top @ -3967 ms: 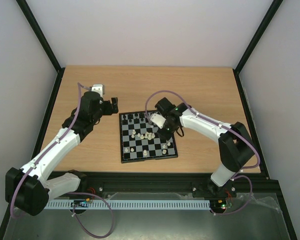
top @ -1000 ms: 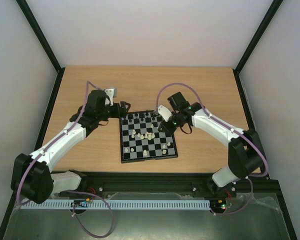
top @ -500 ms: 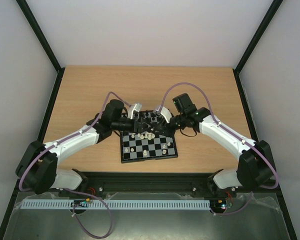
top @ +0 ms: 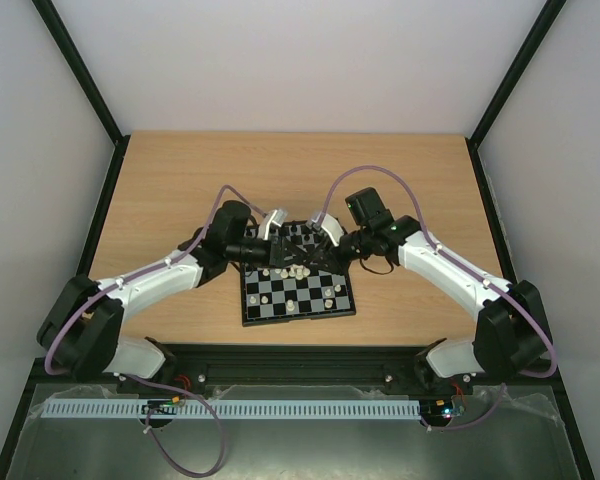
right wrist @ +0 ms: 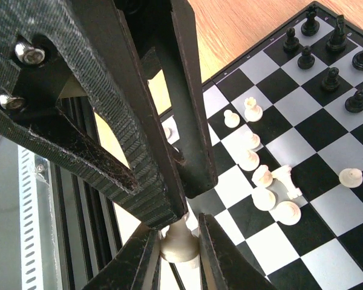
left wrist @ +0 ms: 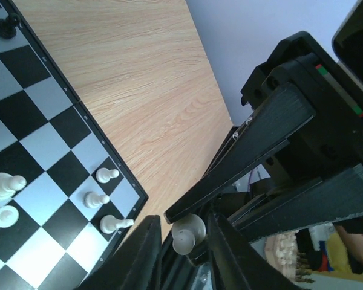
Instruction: Set up the chess pieces on the board
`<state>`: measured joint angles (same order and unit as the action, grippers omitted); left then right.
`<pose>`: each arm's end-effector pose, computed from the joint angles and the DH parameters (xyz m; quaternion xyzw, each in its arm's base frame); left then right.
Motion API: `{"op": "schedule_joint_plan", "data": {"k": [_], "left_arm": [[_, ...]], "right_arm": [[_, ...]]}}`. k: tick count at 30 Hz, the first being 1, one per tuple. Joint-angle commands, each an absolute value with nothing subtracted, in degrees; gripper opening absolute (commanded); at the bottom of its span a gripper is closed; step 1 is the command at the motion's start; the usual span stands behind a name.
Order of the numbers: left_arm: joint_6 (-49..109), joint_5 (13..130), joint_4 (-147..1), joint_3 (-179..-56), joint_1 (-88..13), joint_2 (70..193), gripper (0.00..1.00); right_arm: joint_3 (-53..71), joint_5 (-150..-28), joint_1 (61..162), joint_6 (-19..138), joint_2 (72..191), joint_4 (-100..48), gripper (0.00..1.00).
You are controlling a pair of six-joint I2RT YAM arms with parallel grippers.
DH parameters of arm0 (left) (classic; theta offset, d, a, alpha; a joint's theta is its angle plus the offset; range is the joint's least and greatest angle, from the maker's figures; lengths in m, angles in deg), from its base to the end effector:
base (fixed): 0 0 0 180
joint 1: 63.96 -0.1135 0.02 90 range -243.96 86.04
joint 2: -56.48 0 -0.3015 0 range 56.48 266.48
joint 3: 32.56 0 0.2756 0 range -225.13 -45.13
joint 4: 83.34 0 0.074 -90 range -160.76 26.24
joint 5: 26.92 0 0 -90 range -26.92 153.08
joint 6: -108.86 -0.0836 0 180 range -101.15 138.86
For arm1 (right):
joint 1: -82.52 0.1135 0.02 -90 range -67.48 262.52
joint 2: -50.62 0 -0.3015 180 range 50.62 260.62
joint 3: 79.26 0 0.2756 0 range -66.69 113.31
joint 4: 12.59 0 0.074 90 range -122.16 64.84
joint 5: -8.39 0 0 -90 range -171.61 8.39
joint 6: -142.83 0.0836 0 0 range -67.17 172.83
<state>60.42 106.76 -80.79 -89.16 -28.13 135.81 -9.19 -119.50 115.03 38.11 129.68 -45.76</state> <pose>0.2418 -0.2458 0.2459 0.1597 0.7930 -0.5559 0.1913 0.2581 0.2254 0.2725 -0.4670 0.7395 0.3525 0.3330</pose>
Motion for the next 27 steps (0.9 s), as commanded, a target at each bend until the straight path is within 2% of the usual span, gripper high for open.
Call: {"op": "schedule_joint_plan", "data": {"k": [1,9,10,12,14,25,27], "left_arm": [[61.9,109.6,-83.8,-88.0,-27.8,136.9,0.22],[64.0,109.3,-85.1,-87.2,-27.8,137.4,0.17],[64.7,108.9,-85.4,-87.0,-27.8,137.2,0.17],[66.3,107.5,-86.0,-86.6,-27.8,136.9,0.24],[67.7,106.2,-87.2,-86.2,-27.8,136.2,0.24],[71.5,102.8,-91.6,-84.6,-27.6,134.5,0.1],[71.1,102.4,-91.2,-84.6,-27.6,134.5,0.09]], "right_arm": [[-9.8,-120.0,114.8,38.9,129.5,-45.0,0.16],[-9.8,-116.0,114.8,42.8,130.0,-42.2,0.15],[-9.7,-115.5,114.8,43.9,129.9,-41.7,0.15],[-9.6,-115.3,114.8,46.1,129.8,-40.6,0.15],[-9.2,-116.7,114.8,47.9,129.7,-39.8,0.15],[-8.6,-119.6,114.8,50.6,129.8,-39.0,0.15],[-8.8,-119.3,114.8,50.3,129.6,-39.2,0.19]]}}
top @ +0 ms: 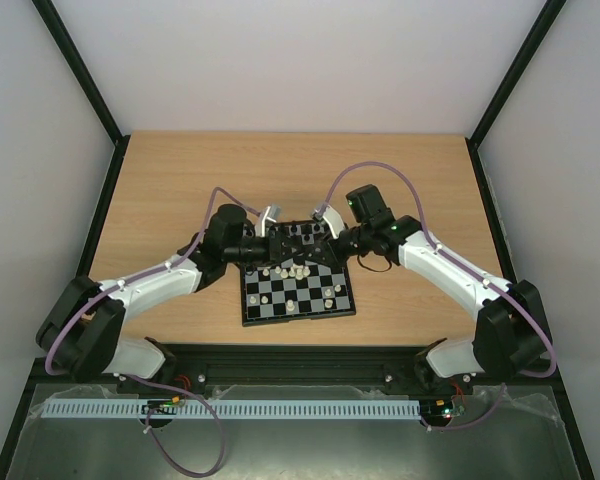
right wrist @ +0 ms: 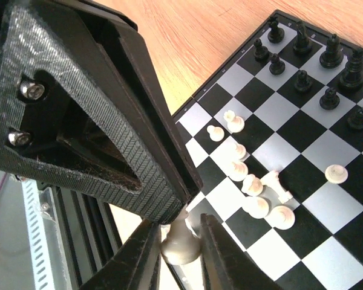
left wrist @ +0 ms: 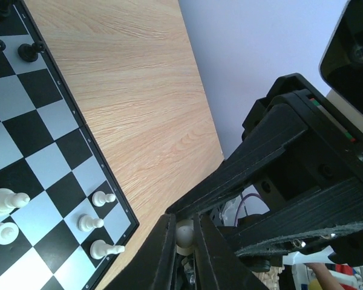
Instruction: Set up the chess pieces on the board
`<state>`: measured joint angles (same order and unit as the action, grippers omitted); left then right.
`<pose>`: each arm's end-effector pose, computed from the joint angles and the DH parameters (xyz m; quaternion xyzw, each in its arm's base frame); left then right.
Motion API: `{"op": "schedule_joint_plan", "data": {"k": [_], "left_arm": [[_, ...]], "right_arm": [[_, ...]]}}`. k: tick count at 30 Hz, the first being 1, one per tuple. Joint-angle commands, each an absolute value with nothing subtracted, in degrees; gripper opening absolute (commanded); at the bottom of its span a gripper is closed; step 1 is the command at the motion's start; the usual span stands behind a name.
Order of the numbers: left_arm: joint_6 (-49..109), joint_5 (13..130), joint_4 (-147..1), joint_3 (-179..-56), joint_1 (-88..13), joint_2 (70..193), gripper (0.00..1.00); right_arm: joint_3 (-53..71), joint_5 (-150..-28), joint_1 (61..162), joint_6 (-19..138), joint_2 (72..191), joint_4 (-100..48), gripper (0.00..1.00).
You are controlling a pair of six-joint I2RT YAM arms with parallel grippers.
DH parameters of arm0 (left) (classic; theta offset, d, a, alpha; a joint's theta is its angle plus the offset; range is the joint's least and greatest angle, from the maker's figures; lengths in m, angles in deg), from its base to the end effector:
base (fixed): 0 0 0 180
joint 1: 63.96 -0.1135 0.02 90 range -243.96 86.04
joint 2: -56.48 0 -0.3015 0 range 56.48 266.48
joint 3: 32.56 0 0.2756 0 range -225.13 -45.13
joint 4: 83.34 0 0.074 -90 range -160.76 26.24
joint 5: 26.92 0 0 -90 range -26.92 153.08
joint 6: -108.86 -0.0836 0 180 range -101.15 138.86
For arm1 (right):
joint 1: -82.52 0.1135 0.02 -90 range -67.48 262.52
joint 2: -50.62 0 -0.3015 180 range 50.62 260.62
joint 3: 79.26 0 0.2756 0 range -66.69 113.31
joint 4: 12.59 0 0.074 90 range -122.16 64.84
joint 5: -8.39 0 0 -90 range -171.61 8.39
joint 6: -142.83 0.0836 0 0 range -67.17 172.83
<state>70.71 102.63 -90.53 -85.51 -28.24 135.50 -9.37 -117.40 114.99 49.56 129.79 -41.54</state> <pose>0.2459 -0.2424 0.2436 0.0874 0.7856 -0.5774 0.2046 0.2663 0.2274 0.2774 -0.3904 0.7737 0.3722 0.3323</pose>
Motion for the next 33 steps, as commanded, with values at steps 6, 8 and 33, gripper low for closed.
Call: {"op": "schedule_joint_plan", "data": {"k": [6,8,33], "left_arm": [[61.7,93.0,-80.9,-86.6,-27.5,133.1,0.07],[57.2,88.1,-77.6,-86.7,-26.5,132.3,0.07],[31.1,60.7,-76.5,-94.2,-5.3,149.8,0.08]], "right_arm": [[-8.7,-118.3,114.2,47.3,126.4,-42.0,0.38],[-9.1,-118.7,113.0,47.2,124.1,-41.9,0.41],[-14.9,-107.3,95.4,51.4,117.4,-40.9,0.44]]}}
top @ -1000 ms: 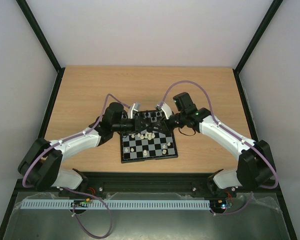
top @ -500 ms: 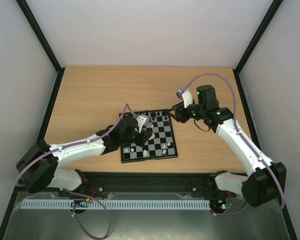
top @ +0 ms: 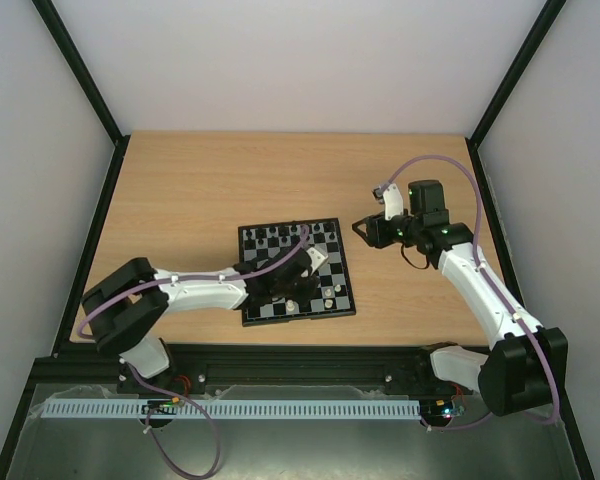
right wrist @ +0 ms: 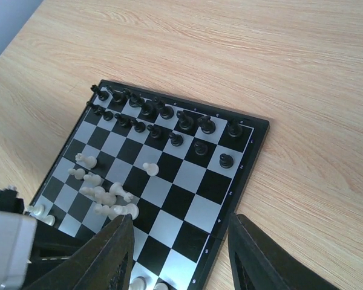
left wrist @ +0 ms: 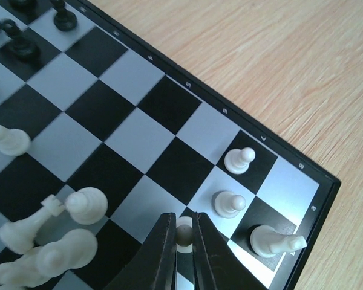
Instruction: Set up the chess pieces on the board
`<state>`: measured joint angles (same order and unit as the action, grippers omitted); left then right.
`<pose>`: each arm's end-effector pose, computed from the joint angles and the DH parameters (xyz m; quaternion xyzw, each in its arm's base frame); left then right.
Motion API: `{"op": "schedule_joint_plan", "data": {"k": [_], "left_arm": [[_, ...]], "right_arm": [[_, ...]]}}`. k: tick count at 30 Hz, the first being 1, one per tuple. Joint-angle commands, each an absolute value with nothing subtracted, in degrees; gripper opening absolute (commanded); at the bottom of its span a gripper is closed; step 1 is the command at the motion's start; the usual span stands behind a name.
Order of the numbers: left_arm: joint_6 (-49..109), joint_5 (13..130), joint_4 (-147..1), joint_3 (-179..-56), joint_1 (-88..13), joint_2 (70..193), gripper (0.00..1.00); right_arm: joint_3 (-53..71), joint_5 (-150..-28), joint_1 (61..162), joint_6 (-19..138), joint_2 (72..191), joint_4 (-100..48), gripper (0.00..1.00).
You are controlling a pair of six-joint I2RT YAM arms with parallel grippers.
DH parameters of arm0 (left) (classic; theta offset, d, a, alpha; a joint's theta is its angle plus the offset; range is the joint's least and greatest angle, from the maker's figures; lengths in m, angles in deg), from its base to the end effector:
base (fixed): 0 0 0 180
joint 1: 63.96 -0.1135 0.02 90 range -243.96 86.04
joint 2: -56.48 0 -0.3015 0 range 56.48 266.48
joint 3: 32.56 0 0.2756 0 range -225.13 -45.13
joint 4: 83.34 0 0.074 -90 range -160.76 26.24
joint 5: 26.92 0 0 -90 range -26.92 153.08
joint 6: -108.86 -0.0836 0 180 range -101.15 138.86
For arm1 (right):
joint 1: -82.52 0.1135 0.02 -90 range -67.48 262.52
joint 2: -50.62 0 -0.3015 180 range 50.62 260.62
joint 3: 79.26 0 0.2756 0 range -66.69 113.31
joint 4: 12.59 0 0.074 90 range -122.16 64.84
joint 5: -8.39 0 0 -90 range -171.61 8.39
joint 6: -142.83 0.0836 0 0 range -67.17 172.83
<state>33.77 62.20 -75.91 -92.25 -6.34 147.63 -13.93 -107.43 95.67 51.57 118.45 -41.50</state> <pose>0.2066 -0.3234 0.1722 0.3254 0.8414 -0.2496 0.3519 0.2926 0.1057 0.3029 -0.2151 0.8296 0.2432 0.4542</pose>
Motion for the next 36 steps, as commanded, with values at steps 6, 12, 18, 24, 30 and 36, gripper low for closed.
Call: {"op": "schedule_joint_plan", "data": {"k": [6,12,18,24,30,36], "left_arm": [[30.5,61.1,-76.1,-95.7,-4.5,153.0,0.08],[30.3,61.4,-75.6,-95.9,-4.1,153.8,0.07],[30.5,60.8,-74.4,-94.8,-3.4,152.7,0.07],[31.1,59.8,-73.7,-93.6,-2.7,151.5,0.06],[31.5,59.3,-73.7,-92.7,-2.5,151.5,0.06],[31.9,58.5,-73.8,-92.4,-2.5,151.4,0.06]], "right_arm": [[-15.2,-107.2,95.4,51.0,117.8,-40.9,0.44],[-15.2,-107.3,95.4,50.7,118.3,-40.9,0.44],[-15.2,-107.7,95.4,50.6,118.6,-41.1,0.44],[-15.2,-108.2,95.4,50.5,118.7,-41.2,0.44],[-15.3,-108.3,95.4,50.5,118.7,-41.2,0.44],[-15.3,-108.7,95.4,50.3,119.1,-41.3,0.44]]}}
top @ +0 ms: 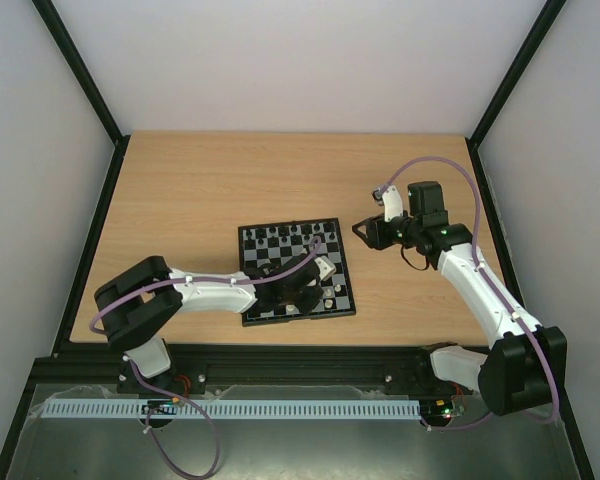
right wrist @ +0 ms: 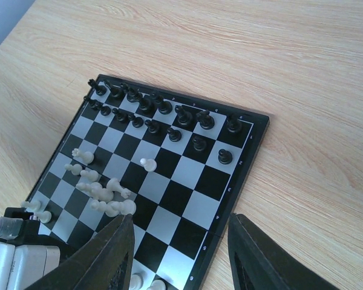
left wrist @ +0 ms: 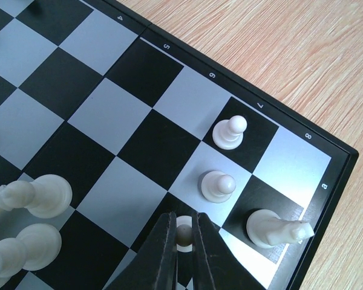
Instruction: Set up the chess pieces on the board
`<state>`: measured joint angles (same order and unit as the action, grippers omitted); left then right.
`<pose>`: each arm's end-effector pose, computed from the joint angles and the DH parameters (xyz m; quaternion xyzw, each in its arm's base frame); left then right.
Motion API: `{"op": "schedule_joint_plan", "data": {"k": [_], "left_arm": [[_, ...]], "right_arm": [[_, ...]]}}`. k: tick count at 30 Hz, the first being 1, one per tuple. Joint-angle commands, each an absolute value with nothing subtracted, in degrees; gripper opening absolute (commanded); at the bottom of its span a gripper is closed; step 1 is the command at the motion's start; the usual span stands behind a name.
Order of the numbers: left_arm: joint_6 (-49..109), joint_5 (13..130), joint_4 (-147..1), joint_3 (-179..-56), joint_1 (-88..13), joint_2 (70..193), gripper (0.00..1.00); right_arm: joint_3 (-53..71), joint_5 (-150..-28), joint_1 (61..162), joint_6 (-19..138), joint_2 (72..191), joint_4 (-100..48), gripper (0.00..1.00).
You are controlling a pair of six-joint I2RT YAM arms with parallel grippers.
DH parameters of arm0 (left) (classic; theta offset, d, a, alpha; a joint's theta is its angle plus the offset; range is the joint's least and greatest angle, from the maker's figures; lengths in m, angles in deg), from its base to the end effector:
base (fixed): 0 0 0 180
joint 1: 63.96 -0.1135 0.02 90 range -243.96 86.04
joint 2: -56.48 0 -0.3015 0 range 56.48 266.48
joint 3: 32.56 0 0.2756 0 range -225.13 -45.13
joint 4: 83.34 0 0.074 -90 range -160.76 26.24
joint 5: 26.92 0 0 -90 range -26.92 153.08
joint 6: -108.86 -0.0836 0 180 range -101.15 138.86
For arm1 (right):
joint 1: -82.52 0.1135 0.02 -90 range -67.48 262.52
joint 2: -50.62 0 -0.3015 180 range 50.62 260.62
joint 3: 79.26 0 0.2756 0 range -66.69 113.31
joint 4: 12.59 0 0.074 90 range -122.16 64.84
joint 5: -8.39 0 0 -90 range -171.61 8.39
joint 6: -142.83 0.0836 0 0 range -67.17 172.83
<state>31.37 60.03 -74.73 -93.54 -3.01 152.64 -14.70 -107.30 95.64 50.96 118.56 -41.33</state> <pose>0.1939 -0.3399 0.1455 0.3677 0.8428 -0.2150 0.3290 0.2921 0.1053 0.2973 -0.2180 0.8319 0.2399 0.4504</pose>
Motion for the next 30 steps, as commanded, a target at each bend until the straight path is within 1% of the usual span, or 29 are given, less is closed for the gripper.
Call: {"op": "schedule_joint_plan", "data": {"k": [1,5,11,16,20,22,25,27,30], "left_arm": [[31.9,58.4,-73.7,-92.5,-2.5,151.4,0.06],[31.9,58.4,-73.7,-92.5,-2.6,151.3,0.06],[31.9,58.8,-73.6,-92.7,-2.5,151.1,0.12],[31.9,58.8,-73.5,-93.0,-2.5,149.7,0.14],[31.9,58.3,-72.3,-93.9,-2.5,147.9,0.2],[31.9,58.0,-71.5,-94.3,-2.5,146.9,0.27],[32.5,56.7,-70.7,-94.9,-2.7,145.3,0.32],[34.0,55.3,-69.7,-95.7,-3.9,144.8,0.34],[36.9,54.6,-67.3,-97.4,-6.7,144.6,0.35]], "right_arm": [[-15.3,-108.8,95.4,50.3,119.1,-41.3,0.44],[-15.4,-108.9,95.4,50.0,119.1,-41.4,0.44],[-15.3,-109.2,95.4,49.9,119.3,-41.6,0.44],[-15.3,-109.3,95.4,49.8,119.6,-41.6,0.44],[-15.3,-109.3,95.4,49.7,119.8,-41.7,0.44],[-15.3,-109.3,95.4,49.6,119.8,-41.7,0.44],[-15.3,-109.1,95.4,49.4,120.0,-41.7,0.44],[-15.3,-109.0,95.4,49.3,120.0,-41.7,0.44],[-15.4,-108.9,95.4,49.2,119.9,-41.7,0.44]]}}
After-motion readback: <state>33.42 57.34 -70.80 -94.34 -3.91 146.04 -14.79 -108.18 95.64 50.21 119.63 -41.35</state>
